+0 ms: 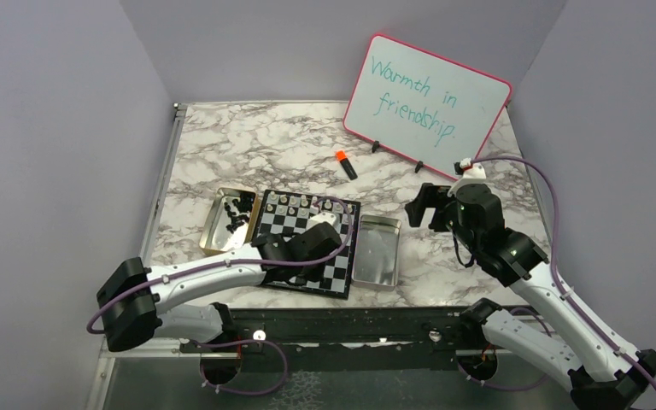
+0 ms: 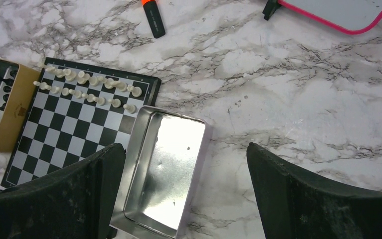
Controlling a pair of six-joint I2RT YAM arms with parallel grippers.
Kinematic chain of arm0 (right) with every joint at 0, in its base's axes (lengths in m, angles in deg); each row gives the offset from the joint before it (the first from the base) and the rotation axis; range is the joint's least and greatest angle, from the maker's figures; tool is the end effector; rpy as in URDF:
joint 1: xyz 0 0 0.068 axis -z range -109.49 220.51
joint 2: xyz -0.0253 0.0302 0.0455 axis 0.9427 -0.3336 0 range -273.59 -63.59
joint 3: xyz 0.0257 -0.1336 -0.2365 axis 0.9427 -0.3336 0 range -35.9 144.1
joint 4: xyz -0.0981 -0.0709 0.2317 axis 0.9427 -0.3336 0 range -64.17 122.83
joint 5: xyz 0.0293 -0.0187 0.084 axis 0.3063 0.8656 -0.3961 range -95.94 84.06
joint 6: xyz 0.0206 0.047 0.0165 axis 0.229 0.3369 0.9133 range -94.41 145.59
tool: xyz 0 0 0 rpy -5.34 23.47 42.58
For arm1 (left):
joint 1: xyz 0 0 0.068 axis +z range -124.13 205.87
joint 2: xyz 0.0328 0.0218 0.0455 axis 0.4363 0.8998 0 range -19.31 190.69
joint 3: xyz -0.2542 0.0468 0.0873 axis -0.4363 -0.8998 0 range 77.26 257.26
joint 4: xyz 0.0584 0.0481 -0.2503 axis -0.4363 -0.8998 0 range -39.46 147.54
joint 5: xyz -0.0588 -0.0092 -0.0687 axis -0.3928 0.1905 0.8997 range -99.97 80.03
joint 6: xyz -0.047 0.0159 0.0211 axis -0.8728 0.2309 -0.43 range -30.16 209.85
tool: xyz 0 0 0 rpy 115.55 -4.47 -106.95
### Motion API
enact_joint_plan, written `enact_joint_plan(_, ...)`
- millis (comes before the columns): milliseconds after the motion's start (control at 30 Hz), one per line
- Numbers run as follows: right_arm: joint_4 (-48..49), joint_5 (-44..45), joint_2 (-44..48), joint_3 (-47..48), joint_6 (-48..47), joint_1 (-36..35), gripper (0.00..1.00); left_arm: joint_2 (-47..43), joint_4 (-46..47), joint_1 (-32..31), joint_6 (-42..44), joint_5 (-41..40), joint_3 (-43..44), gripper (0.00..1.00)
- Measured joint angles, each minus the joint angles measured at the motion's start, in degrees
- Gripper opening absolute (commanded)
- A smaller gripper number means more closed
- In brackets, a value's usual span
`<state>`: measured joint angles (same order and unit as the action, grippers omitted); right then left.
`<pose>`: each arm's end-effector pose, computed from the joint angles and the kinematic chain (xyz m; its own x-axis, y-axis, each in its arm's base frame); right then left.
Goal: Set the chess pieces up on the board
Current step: Place the chess piece on the chessboard.
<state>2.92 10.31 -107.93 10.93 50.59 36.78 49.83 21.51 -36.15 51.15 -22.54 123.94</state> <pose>0.1463 0.0858 0.3188 -0.4850 0.1639 -0.8590 -0.1341 0.9567 0.2583 0.1157 -0.2014 0.2293 -0.8177 0.2385 -0.5239 0.3809 0.9066 -0.1819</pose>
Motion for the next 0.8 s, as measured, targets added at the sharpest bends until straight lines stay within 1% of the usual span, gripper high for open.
enact_joint_plan(233, -0.13, 1.03, 0.66, 0.0, 0.0, 0.0, 0.97, 5.38, 2.45, -3.93, -2.08, -1.7, 0.0, 0.03)
enact_joint_plan(467, -0.35, 1.73, 1.92, 0.0, -0.02, 0.0, 0.97, 7.91, 3.56, -5.2, -2.56, -2.21, 0.0, 0.03)
enact_joint_plan(800, -1.33, 2.34, 2.67, 0.0, -0.07, 0.0, 0.97, 9.86, 4.09, -5.25, -2.64, -2.56, 0.02, 0.04)
